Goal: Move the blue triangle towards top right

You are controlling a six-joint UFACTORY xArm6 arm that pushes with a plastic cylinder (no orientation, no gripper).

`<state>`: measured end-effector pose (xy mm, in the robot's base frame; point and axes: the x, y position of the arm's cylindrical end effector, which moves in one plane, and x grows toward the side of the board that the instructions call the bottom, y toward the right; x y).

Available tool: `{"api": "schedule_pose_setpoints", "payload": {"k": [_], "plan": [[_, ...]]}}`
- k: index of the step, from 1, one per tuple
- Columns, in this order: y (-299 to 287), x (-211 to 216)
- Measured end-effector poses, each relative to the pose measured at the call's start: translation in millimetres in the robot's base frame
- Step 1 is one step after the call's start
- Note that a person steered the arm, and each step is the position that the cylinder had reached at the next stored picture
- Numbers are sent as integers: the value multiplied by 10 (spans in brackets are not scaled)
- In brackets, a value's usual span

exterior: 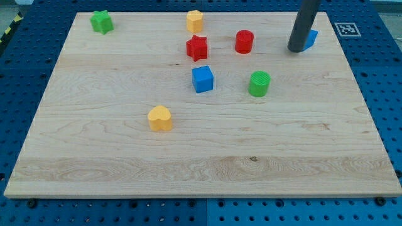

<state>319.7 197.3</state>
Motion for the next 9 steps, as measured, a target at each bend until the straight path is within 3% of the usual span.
{"api": "schedule_pose_setpoints", "payload": {"k": [2, 9], "plan": [[172, 147], [332, -494]]}}
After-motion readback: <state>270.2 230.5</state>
